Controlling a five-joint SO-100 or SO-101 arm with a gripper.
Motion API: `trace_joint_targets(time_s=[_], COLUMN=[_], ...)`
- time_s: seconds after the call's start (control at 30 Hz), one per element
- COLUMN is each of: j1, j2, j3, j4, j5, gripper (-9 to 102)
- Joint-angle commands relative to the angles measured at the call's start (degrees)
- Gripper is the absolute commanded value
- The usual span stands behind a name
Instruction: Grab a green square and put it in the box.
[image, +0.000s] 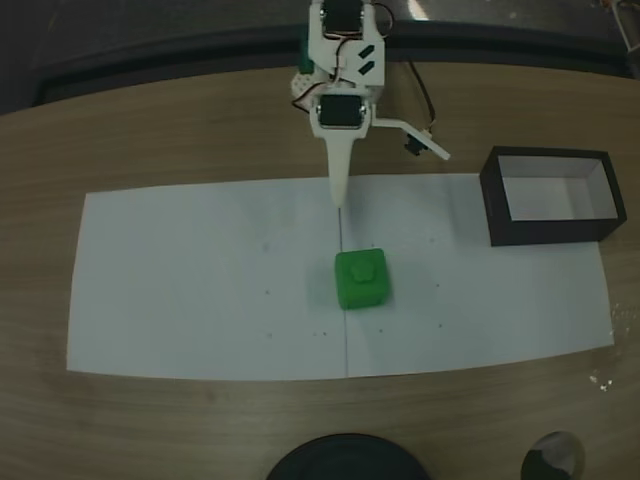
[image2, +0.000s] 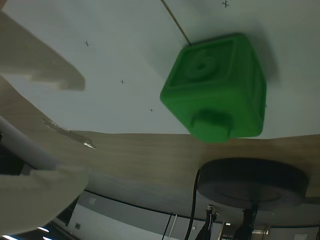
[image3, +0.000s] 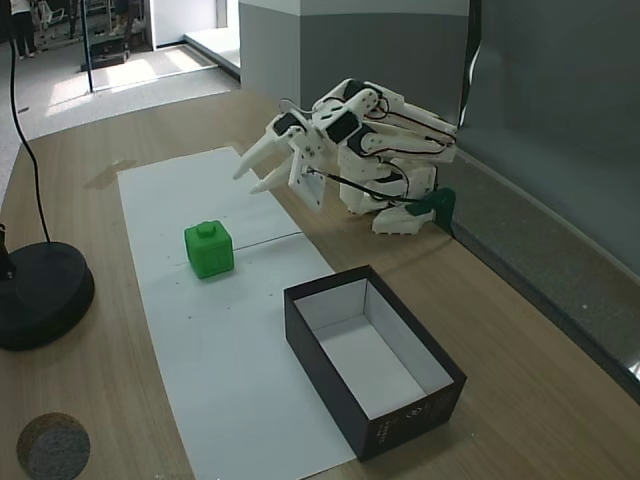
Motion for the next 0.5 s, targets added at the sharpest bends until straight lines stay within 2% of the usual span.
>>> trace_joint_targets(time_s=[0.0,0.2,0.37,0.47], j1=[0.0,-2.2,-11.16,-12.48], j2=[-2.72,-25.05,-53.79,-68.55], j3=[-7.47,-20.21,-44.65,-56.69], j4=[-1.58,-0.62,12.22,15.03], j5=[0.0,-0.09,0.35,0.7], gripper=[31,34,34,34])
